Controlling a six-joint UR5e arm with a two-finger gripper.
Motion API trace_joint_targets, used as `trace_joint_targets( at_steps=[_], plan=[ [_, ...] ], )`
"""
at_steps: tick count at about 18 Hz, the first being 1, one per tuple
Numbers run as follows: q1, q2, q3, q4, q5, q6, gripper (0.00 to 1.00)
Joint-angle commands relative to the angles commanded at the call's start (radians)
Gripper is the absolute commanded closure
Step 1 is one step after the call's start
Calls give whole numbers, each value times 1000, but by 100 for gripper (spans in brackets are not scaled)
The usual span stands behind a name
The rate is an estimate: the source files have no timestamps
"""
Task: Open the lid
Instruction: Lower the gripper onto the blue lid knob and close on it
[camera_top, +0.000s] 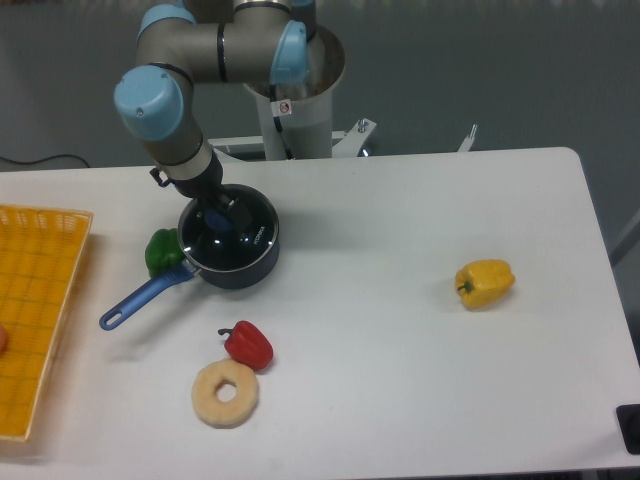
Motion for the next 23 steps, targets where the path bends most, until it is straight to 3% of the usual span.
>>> trace_joint_targets(
  at_steps=[23],
  plan=[
    [-2, -21, -14, 9, -49, -6, 0]
  ],
)
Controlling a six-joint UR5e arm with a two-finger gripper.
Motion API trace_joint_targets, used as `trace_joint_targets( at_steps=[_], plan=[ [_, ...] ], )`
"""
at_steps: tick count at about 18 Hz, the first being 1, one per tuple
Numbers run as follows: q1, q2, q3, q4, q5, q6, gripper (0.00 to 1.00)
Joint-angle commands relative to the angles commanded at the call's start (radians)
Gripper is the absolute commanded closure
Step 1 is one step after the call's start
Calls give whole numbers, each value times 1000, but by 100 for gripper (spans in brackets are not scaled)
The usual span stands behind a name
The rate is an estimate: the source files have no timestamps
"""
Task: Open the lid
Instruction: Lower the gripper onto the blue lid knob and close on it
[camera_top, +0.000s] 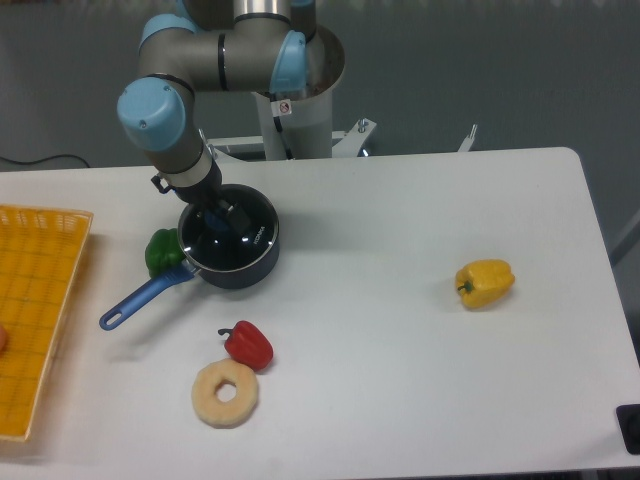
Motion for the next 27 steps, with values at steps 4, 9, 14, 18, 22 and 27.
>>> trace_joint_targets(
  at_steps=[4, 9, 14, 18, 22, 27],
  plan=[
    [2, 2, -2, -2, 2, 3, 0],
    [6, 3, 2, -3, 0, 12, 1],
    [6, 2, 8, -3, 2, 12, 38],
    [6, 2, 11, -3, 0, 14, 48],
    [9, 2, 20, -6, -2, 14, 49],
    [21, 3, 46, -17, 0, 15, 50]
  ],
)
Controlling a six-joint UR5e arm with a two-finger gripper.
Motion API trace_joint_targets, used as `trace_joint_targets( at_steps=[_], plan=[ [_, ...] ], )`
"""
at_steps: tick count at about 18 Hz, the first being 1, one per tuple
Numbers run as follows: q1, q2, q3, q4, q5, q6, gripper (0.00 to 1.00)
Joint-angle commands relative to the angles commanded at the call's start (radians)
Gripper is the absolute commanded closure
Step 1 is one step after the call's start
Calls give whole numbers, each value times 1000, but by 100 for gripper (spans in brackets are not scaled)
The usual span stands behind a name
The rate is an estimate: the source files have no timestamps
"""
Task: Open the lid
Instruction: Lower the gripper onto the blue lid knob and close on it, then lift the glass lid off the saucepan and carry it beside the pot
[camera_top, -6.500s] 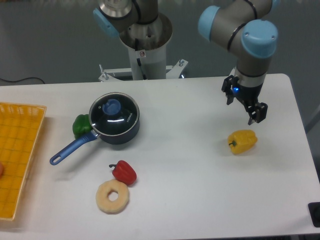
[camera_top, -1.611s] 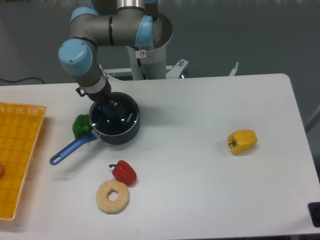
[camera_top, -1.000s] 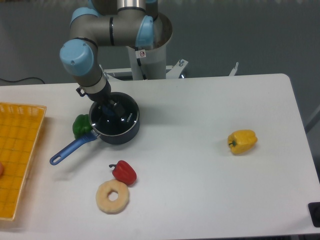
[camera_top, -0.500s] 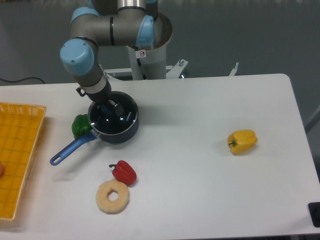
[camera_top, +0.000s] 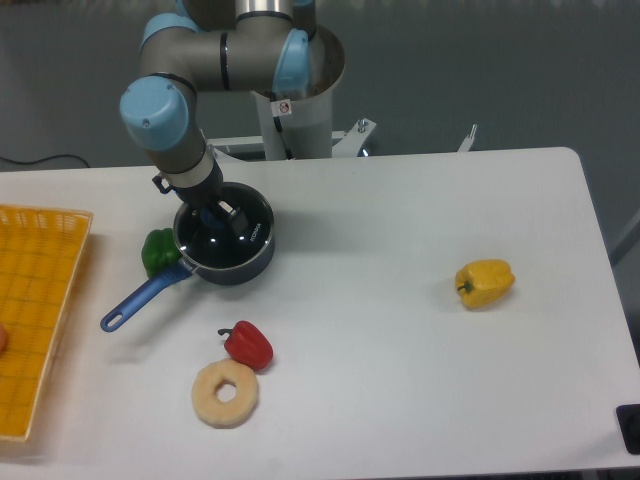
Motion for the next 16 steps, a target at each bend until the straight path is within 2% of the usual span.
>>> trace_joint_targets(
  at_steps=[8, 12, 16],
  plan=[
    [54, 6, 72, -52, -8, 81, 50],
    [116, 6, 110, -52, -37, 129, 50],
    [195, -3, 123, -52, -37, 218, 50]
  ],
)
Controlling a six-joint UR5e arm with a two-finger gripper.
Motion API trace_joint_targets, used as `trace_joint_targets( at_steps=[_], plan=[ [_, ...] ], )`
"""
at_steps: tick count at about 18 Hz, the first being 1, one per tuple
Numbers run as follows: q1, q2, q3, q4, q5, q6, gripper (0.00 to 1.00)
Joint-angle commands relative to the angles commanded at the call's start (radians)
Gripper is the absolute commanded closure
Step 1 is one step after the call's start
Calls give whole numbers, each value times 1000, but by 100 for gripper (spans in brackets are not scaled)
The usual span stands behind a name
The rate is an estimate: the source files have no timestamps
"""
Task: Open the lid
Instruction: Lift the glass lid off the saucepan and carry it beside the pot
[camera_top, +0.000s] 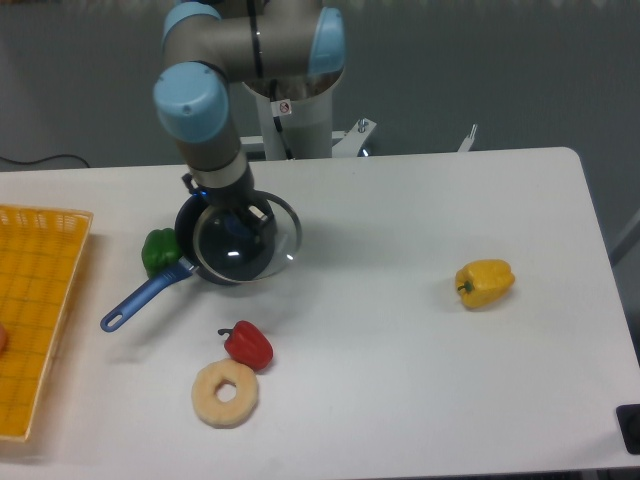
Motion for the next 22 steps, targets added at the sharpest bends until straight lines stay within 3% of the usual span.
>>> trace_joint_targets(
  at_steps=[13, 22],
  plan=[
    [140, -46, 46, 3, 8, 167, 50],
    [163, -87, 83, 11, 6, 200, 50]
  ],
)
